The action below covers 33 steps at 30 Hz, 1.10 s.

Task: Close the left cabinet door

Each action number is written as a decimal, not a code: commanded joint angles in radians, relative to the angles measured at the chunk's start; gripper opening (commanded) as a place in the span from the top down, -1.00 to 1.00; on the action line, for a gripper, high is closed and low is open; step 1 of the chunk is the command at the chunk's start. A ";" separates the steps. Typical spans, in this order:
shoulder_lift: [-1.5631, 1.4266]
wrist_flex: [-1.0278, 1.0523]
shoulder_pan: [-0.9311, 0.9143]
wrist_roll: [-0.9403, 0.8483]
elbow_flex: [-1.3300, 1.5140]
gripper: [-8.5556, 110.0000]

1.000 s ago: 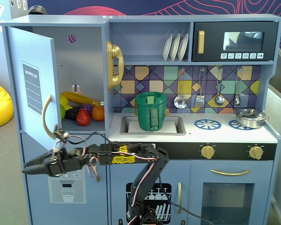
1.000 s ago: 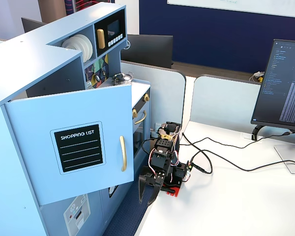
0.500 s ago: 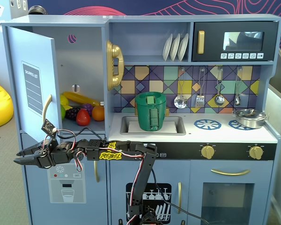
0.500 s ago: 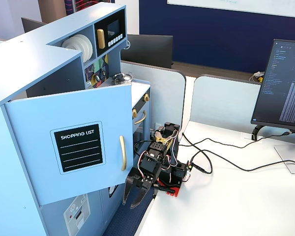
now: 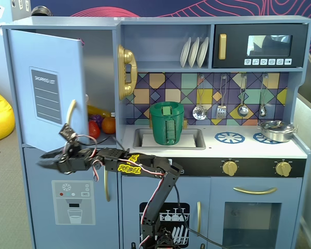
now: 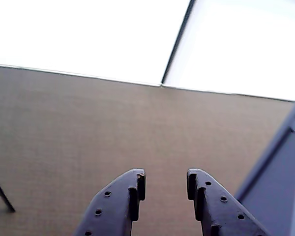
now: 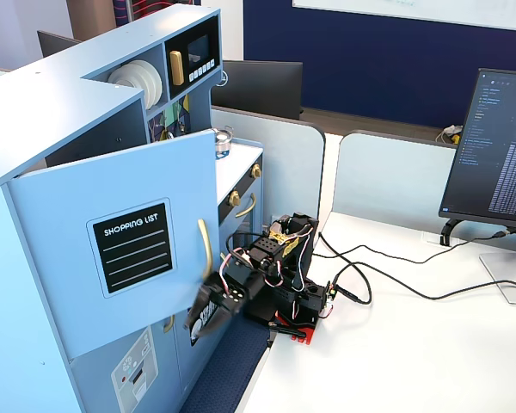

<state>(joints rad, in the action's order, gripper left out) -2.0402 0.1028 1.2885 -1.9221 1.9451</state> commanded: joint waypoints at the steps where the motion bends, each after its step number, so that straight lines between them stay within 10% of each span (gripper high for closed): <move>1: -0.109 0.005 -0.167 -0.014 0.002 0.86; 18: -0.183 -0.035 -0.495 0.011 0.074 0.86; 33: -0.850 0.856 -0.778 0.195 0.463 0.86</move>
<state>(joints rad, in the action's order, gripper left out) -2.7305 0.7409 0.6857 -1.7457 2.3424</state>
